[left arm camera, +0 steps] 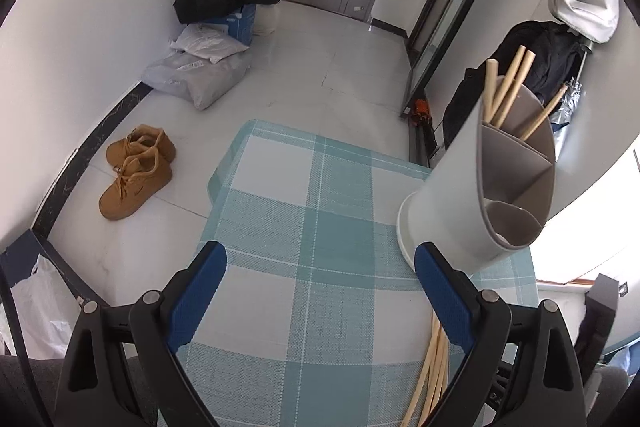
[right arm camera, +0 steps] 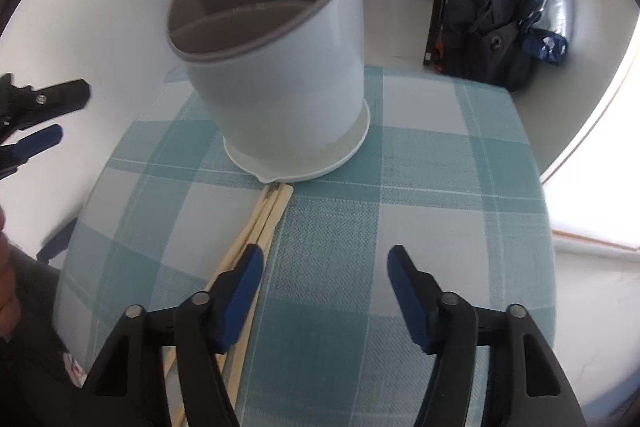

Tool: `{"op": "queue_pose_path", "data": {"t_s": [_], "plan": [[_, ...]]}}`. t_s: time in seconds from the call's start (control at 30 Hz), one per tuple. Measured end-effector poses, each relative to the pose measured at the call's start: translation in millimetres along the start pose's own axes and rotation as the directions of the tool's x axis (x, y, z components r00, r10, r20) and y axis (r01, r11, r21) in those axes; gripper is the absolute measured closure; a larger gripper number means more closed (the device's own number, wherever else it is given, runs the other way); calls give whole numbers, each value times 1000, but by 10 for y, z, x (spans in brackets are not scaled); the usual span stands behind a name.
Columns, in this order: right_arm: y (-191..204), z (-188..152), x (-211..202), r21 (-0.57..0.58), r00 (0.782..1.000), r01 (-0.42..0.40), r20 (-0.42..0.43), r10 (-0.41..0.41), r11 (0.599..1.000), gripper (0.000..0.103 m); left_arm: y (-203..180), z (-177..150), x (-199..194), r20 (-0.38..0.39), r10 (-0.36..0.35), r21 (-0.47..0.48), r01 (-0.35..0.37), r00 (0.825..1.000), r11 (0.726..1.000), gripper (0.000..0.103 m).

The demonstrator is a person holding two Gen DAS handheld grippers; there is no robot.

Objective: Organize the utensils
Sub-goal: 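Move both open grippers down toward the chopstick pile beside the holder, then close the right gripper on one chopstick and lift it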

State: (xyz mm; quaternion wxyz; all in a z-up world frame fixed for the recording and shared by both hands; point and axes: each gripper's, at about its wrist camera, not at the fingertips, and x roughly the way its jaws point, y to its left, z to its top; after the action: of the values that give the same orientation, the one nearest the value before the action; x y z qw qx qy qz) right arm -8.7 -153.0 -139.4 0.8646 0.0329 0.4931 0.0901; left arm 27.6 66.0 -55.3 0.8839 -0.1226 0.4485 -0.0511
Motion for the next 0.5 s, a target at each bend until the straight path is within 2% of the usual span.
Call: {"op": "queue_pose_path", "data": {"t_s": [0.07, 0.23, 0.3, 0.5], "plan": [[35, -5, 60, 12, 999, -30, -12, 30, 999, 55, 18, 6, 14, -5, 1, -3, -1, 1000, 1000, 11], [218, -26, 63, -55, 997, -72, -9, 71, 996, 59, 40, 8, 38, -15, 3, -1, -3, 1000, 1000, 11], [281, -52, 51, -90, 996, -86, -16, 84, 992, 68, 51, 16, 48, -19, 5, 0, -5, 1000, 1000, 11], [409, -124, 5, -136, 994, -108, -47, 102, 985, 84, 115, 14, 83, -47, 3, -21, -4, 999, 1000, 11]]}}
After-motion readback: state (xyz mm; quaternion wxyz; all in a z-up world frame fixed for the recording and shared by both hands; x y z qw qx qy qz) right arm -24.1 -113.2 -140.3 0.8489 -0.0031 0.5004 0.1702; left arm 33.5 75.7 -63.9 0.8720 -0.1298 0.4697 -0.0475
